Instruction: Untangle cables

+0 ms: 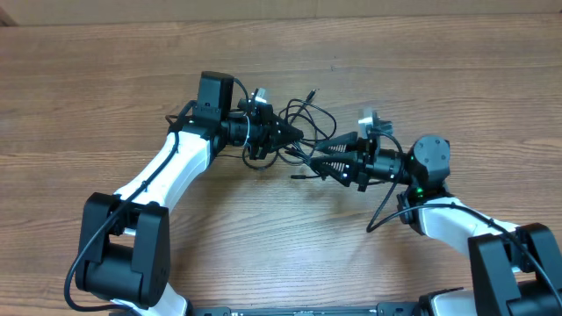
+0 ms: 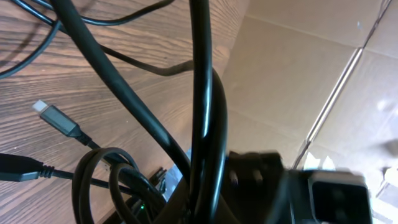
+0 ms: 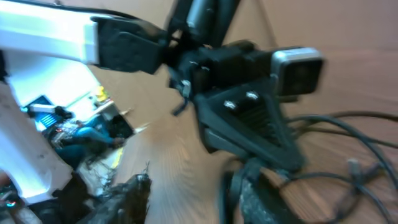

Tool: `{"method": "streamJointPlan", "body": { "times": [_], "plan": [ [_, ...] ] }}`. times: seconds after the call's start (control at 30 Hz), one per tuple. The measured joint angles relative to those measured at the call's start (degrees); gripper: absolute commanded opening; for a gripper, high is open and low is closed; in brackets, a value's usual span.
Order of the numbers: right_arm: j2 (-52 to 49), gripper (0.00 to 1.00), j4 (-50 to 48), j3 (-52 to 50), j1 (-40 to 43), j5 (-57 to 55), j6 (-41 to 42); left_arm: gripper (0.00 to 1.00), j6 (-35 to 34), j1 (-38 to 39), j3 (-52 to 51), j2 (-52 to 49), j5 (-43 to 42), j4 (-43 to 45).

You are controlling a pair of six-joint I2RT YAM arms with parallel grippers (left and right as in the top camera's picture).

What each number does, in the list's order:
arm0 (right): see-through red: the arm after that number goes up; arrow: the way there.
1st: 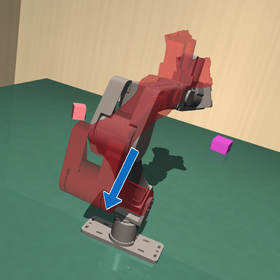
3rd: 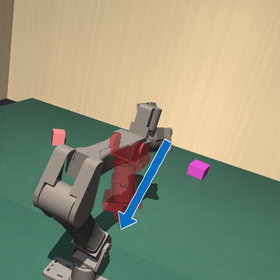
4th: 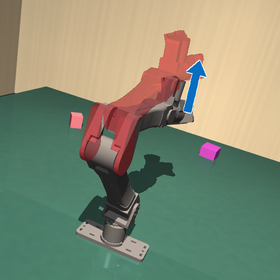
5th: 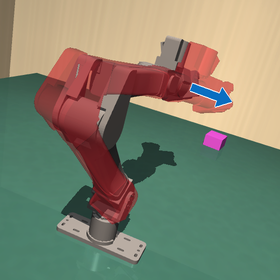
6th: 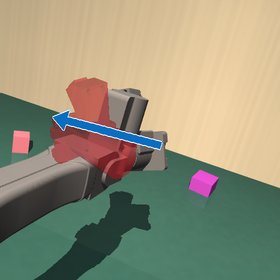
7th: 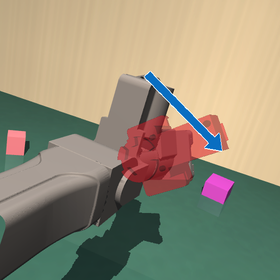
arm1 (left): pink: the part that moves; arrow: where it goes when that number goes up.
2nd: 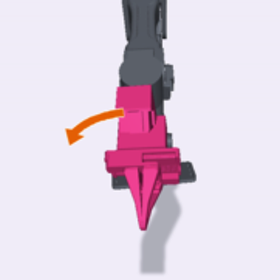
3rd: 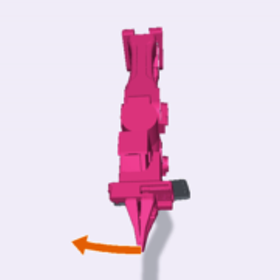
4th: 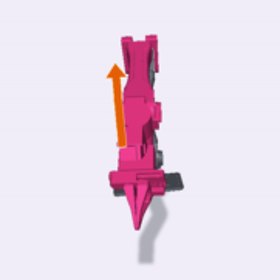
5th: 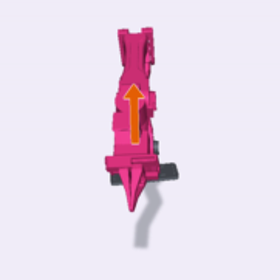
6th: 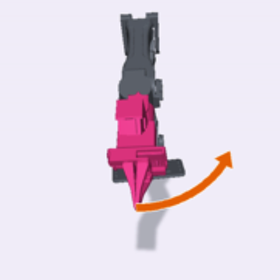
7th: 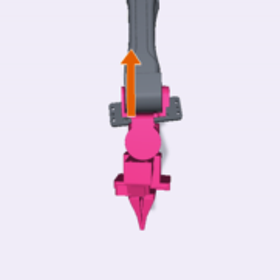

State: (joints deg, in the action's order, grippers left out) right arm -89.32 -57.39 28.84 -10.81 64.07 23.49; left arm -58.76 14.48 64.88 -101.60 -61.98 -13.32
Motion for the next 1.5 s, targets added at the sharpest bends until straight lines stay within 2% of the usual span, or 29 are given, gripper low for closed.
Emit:
{"method": "streamJointPlan", "body": {
  "times": [0.33, 0.5, 0.8, 1.17, 1.5],
  "plan": [
    [0.0, 0.50, 10.7, 0.0, 1.0, 0.0, -9.5, 0.04, 0.6, -0.4, 0.0, 0.0, -0.6, 0.0],
    [0.0, 0.37, 13.7, 0.0, 1.0, 0.0, -12.8, 0.04, 0.6, -0.4, 0.0, 0.0, -0.6, 0.1],
    [0.0, 0.38, 14.8, 0.0, -0.6, -0.4, -14.4, 0.04, 0.2, -0.4, 0.0, 0.0, -0.6, 0.9],
    [0.0, 0.04, 16.9, 0.0, -2.1, -3.2, -15.9, 0.04, -0.9, -0.4, 0.0, 0.0, -0.5, 0.9],
    [0.0, 0.04, 17.4, 0.0, -2.1, -3.0, -16.0, 0.04, -0.9, -0.4, 0.0, 0.0, -0.3, 1.0]
  ]
}}
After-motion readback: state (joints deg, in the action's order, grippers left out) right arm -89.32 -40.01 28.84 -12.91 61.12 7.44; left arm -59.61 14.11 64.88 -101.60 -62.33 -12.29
